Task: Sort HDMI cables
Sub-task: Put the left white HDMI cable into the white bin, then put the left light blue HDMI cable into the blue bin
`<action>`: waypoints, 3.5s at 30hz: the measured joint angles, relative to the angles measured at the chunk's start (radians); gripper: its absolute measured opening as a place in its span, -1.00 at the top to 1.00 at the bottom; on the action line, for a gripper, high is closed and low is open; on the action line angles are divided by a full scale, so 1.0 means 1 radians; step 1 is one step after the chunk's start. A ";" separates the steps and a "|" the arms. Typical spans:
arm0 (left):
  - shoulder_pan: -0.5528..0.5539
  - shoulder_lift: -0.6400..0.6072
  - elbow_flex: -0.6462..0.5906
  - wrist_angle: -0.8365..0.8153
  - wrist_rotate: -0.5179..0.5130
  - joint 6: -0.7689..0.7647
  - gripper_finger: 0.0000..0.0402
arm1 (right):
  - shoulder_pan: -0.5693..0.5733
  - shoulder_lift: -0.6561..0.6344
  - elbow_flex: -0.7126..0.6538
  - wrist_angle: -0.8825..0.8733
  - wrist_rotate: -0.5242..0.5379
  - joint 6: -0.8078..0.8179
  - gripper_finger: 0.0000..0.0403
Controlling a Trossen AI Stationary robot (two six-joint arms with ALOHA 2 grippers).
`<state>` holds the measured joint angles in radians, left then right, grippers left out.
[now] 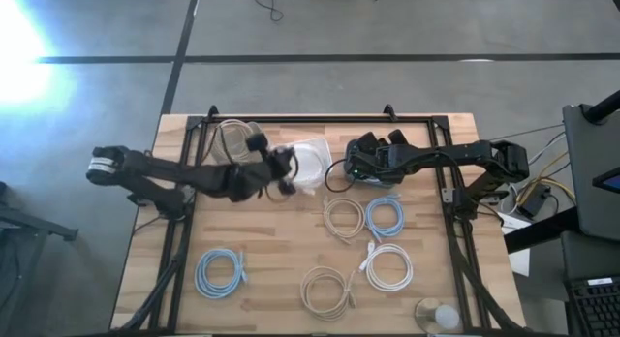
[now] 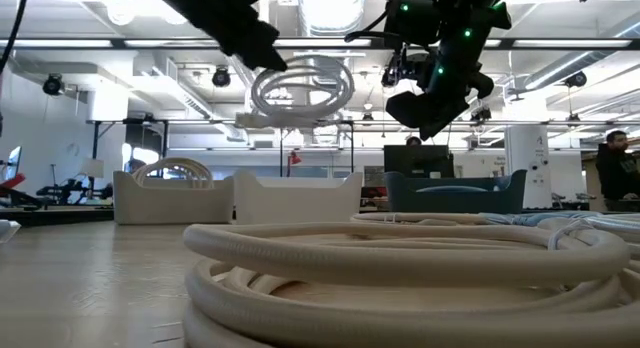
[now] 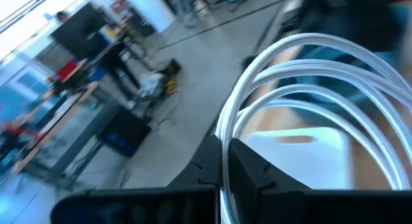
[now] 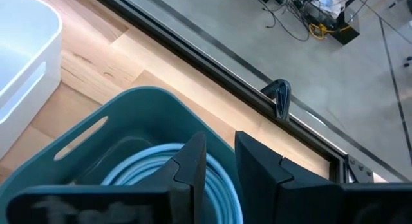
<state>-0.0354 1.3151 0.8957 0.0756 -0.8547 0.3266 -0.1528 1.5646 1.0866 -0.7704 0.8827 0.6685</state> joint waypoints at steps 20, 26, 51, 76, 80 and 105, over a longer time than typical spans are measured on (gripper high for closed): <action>0.339 0.278 -0.036 0.229 0.114 -0.014 0.92 | 0.000 0.000 0.000 0.003 0.001 0.000 0.59; 0.339 0.350 -0.035 0.265 0.113 -0.004 0.92 | 0.000 0.000 0.000 0.003 0.001 0.000 0.60; 0.331 0.321 -0.033 0.138 0.100 -0.065 0.36 | 0.000 0.000 0.000 0.003 -0.003 0.004 0.58; 0.153 -0.062 0.045 -0.601 0.456 -0.247 0.17 | 0.082 0.001 0.005 0.090 -0.179 -0.100 0.19; 0.120 -0.111 0.044 -0.726 0.577 -0.341 0.17 | 0.100 0.001 0.005 0.139 -0.190 -0.128 0.16; -0.361 -0.114 -0.241 -0.933 1.034 -0.812 0.17 | 0.169 0.001 0.005 0.316 -0.316 -0.201 0.14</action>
<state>-0.3965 1.2015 0.6544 -0.8578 0.1794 -0.4856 0.0158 1.5654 1.0920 -0.4541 0.5663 0.4679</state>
